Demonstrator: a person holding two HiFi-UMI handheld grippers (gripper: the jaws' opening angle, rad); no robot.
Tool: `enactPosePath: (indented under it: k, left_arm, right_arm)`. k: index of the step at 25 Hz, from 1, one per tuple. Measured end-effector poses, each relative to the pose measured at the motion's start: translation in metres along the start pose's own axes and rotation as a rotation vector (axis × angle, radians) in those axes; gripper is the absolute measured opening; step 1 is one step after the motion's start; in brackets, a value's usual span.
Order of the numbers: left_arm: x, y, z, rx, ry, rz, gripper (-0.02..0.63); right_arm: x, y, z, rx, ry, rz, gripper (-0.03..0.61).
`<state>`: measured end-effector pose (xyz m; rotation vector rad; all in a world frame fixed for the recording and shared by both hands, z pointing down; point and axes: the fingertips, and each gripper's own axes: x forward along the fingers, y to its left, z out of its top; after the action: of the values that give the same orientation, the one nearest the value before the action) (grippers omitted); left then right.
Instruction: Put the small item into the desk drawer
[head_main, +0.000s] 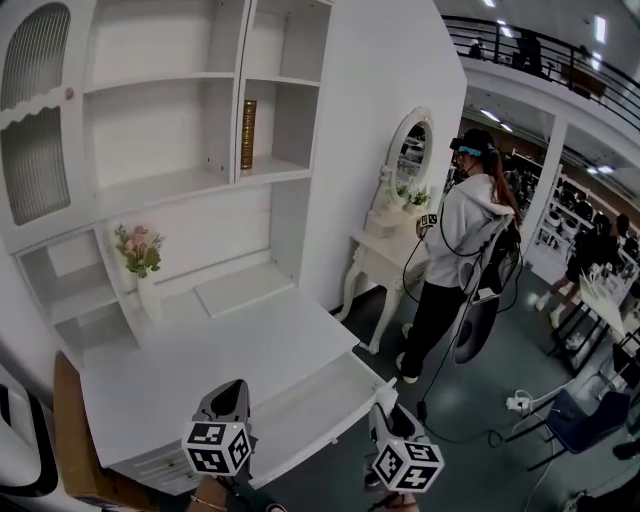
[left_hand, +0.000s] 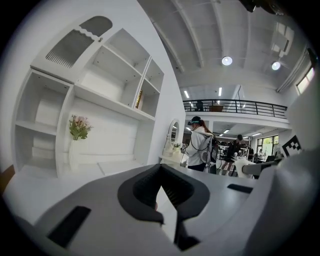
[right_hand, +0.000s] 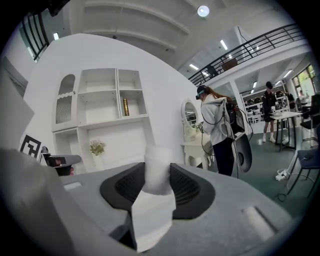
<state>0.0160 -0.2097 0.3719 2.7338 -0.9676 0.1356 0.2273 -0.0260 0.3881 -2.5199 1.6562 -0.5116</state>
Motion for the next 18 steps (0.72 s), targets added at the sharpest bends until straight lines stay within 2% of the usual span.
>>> enactPosePath:
  k: [5, 12, 18]
  left_arm:
    - [0.043, 0.017, -0.001, -0.021, 0.016, 0.009, -0.006]
    - [0.075, 0.028, -0.02, -0.054, 0.071, 0.037, -0.006]
    - [0.088, 0.026, 0.0, -0.066, 0.018, 0.083, -0.006]
  right_arm:
    - [0.048, -0.001, 0.007, -0.011, 0.024, 0.014, 0.16]
    - [0.097, -0.006, 0.012, -0.024, 0.059, 0.048, 0.16]
    - [0.137, -0.004, 0.04, -0.059, 0.049, 0.127, 0.16]
